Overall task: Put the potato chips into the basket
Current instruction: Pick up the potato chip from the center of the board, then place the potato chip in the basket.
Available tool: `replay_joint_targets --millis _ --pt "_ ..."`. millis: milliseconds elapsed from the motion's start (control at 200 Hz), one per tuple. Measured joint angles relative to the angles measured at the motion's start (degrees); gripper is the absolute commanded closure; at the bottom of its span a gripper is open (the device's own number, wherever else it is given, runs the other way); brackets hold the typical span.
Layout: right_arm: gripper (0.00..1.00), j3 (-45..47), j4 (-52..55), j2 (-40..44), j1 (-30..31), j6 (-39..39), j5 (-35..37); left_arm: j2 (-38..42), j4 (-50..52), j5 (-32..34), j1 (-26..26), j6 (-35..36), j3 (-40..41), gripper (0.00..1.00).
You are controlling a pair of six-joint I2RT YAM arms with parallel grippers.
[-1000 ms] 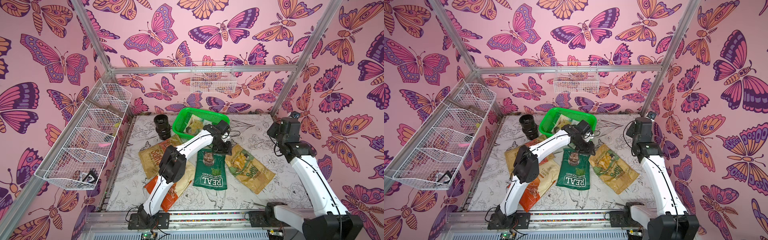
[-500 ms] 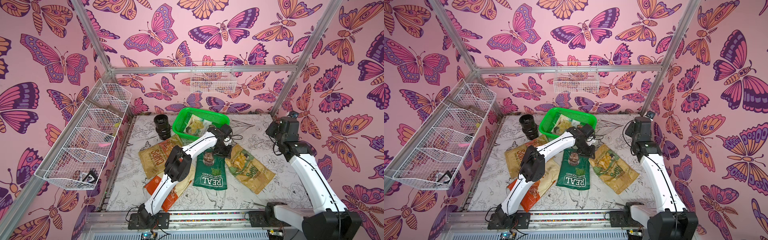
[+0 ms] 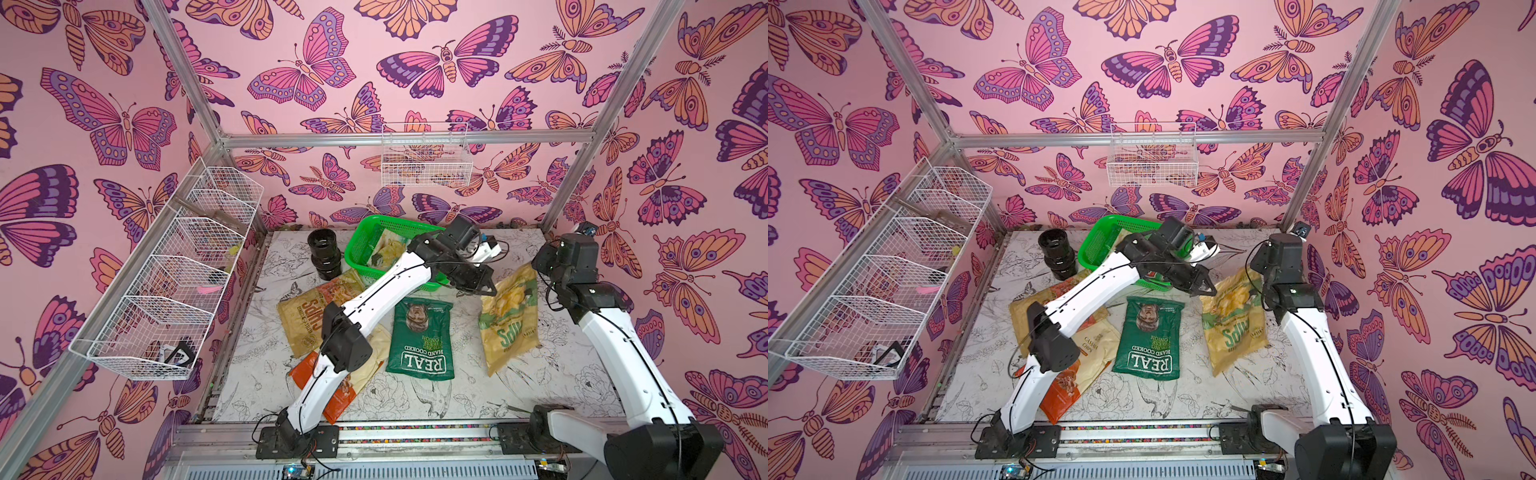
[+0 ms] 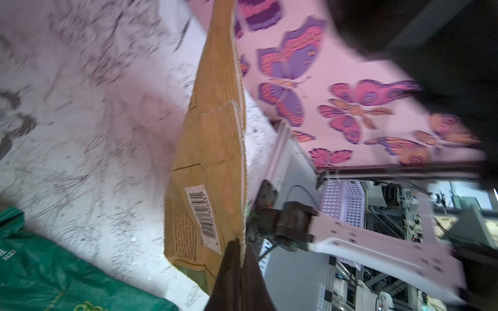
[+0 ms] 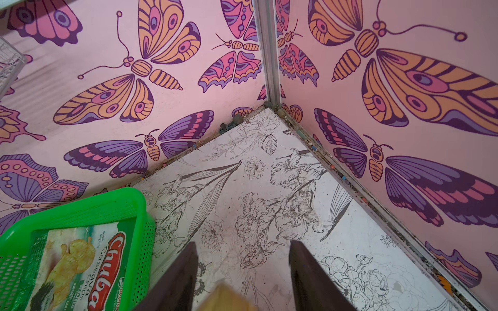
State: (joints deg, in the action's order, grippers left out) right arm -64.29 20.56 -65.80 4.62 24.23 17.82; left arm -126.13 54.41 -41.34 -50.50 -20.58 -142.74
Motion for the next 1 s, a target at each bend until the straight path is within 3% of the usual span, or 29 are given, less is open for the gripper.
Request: replay_joint_targets --millis 125,250,996 --pt "0.43 0.0 0.0 1.2 0.0 0.0 0.6 7.3 -4.4 -2.2 0.5 -1.5 -2.5 1.0" --pt "0.43 0.1 -0.5 2.1 0.0 0.0 1.0 8.9 -9.2 -4.1 3.3 -3.9 -4.4 1.0" --pt "0.43 0.8 -1.3 0.7 0.0 3.1 -1.8 -3.8 -14.2 -2.5 16.2 -2.4 -8.5 1.0"
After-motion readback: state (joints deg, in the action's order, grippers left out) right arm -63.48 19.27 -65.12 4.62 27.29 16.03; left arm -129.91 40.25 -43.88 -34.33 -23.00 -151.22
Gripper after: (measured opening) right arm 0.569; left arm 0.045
